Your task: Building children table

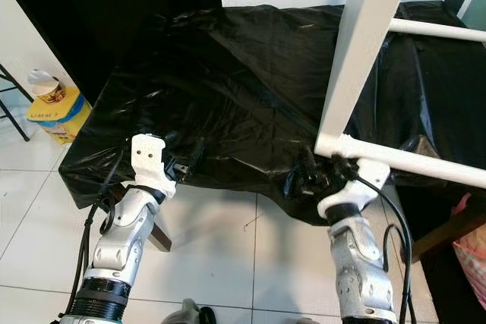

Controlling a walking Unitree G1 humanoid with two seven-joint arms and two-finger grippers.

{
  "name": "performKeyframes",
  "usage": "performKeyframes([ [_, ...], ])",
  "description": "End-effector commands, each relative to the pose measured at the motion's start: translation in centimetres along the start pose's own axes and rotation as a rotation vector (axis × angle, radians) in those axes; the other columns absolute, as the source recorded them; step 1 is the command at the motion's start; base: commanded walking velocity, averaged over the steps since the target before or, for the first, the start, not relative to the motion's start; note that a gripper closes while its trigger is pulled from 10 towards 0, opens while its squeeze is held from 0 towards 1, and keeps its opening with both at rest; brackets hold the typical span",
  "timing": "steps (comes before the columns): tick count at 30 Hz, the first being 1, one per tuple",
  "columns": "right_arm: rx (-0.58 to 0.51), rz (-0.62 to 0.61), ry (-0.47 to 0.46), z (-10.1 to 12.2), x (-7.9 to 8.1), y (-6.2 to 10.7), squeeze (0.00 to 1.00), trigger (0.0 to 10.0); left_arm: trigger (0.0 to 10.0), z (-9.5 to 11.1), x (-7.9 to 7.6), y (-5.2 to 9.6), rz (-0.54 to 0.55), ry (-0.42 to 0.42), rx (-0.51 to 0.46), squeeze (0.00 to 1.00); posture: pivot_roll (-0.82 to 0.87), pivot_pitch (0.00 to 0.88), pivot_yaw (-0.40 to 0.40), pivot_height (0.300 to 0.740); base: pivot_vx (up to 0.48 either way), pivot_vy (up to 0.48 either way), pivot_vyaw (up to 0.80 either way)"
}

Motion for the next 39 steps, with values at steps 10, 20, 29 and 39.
performKeyframes([
  [10,-0.069,0.163,0.256,3.3,4.7,-4.0,0.00,10.0,10.0,5.9,3.1,-1.5,0.125,-0.001,-0.142,0.00,0.05,0.020,-0.030,0.740,0.000,0.000,0.00],
  [20,-0.188,0.174,0.435,6.3,7.2,-6.0,0.00,10.0,10.0,7.6,3.8,-1.7,0.162,-0.012,-0.162,0.00,0.06,0.000,-0.049,0.740,0.000,0.000,0.00],
  [29,-0.244,-0.021,0.251,8.8,4.3,-5.6,0.00,10.0,10.0,6.7,2.7,-1.6,0.133,0.003,-0.122,0.00,0.03,0.006,-0.017,0.740,0.000,0.000,0.00],
  [39,-0.164,-0.277,-0.203,5.2,-1.0,-3.6,0.00,10.0,10.0,6.5,2.0,-1.5,0.104,0.006,-0.096,0.00,0.03,0.045,0.012,0.740,0.000,0.000,0.00],
])
Point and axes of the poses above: a point about 5 cm out from each wrist's last joint towards the gripper, its own y axis pointing back from the gripper into the wrist, its own z axis along the axis of the wrist's last joint, x = y × z, the point moved 3 cm from there along -y, pointing out of the wrist towards the gripper, and after that the axes turned 5 degrees about -y, right-handed, at the moved point
